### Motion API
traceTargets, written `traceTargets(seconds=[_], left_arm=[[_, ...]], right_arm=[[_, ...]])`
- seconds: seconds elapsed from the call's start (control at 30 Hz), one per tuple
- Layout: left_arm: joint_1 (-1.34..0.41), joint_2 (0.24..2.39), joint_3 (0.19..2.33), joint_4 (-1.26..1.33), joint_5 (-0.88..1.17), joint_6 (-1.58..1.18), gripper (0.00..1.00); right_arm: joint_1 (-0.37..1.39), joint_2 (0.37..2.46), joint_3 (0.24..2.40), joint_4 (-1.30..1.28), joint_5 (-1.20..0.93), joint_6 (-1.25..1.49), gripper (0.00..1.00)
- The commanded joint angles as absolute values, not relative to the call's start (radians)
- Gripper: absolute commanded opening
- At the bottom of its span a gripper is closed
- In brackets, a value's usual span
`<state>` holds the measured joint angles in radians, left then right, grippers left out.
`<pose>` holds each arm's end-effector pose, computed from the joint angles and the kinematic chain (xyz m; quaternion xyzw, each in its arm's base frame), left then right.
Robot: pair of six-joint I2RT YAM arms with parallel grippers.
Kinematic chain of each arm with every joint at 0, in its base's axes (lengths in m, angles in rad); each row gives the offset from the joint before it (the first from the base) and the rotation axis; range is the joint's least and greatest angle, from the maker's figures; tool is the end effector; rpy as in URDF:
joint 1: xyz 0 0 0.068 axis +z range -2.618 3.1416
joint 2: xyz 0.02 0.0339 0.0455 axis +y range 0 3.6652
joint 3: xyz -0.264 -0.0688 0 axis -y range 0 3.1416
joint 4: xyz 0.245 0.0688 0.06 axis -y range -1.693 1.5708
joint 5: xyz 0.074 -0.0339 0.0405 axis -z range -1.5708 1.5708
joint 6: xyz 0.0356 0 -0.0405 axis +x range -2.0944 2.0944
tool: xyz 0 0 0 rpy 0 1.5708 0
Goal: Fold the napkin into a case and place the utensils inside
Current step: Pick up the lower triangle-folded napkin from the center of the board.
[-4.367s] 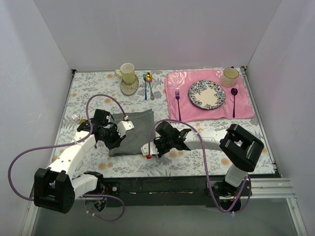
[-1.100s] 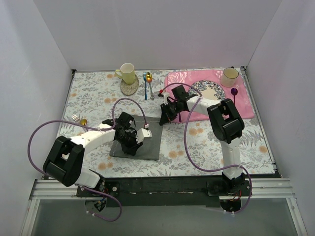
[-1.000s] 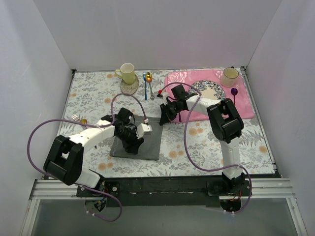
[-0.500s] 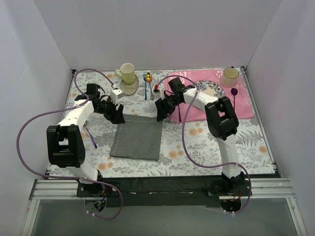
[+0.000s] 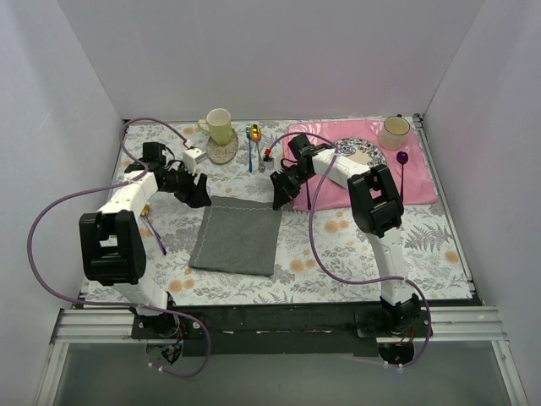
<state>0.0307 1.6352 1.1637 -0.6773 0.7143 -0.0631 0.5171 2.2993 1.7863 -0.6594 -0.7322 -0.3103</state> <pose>0.3244 -0.0134 0.2271 0.0302 0.9185 -0.3450 0.1907 0.4034 0.2568 0.1499 -0.4328 0.8096 0.3681 0.1476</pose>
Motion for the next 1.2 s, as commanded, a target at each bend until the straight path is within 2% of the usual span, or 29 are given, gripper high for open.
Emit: traceTargets(seconds=[0.0,0.07,0.2,0.27,0.3,0.33,0.37,0.5,0.53,0.63,0.8,1.17], left_arm=[[0.060,1.591,1.154,-0.640,0.727,-0.089,0.62],[0.063,1.583,1.144,-0.637,0.727,-0.087,0.62],[0.063,1.569,1.126,-0.630,0.726,-0.089,0.62],[0.064,1.563,1.112,-0.627,0.727,-0.087,0.62],[0.064,1.562,1.109,-0.627,0.727,-0.087,0.62],[0.064,1.559,1.103,-0.630,0.727,-0.084,0.62],[0.064,1.555,1.100,-0.632,0.732,-0.083,0.62],[0.064,1.534,1.085,-0.626,0.733,-0.092,0.62],[0.064,1.531,1.081,-0.620,0.733,-0.097,0.62],[0.064,1.523,1.066,-0.595,0.735,-0.113,0.62],[0.063,1.528,1.071,-0.569,0.741,-0.133,0.62],[0.064,1.526,1.062,-0.554,0.730,-0.124,0.62]], right_arm=[[0.517,2.280,1.818,-0.695,-0.784,-0.336,0.08],[0.517,2.270,1.818,-0.695,-0.782,-0.344,0.01],[0.518,2.257,1.812,-0.683,-0.782,-0.344,0.01],[0.522,2.252,1.821,-0.695,-0.776,-0.330,0.21],[0.522,2.250,1.822,-0.699,-0.776,-0.313,0.48],[0.522,2.247,1.825,-0.701,-0.770,-0.290,0.57],[0.519,2.235,1.824,-0.701,-0.759,-0.243,0.64],[0.502,2.172,1.772,-0.666,-0.701,-0.116,0.69],[0.497,2.154,1.717,-0.629,-0.690,-0.094,0.76],[0.488,2.088,1.626,-0.554,-0.648,0.050,0.79],[0.488,2.079,1.543,-0.520,-0.591,0.187,0.79],[0.485,2.140,1.482,-0.408,-0.712,0.374,0.77]])
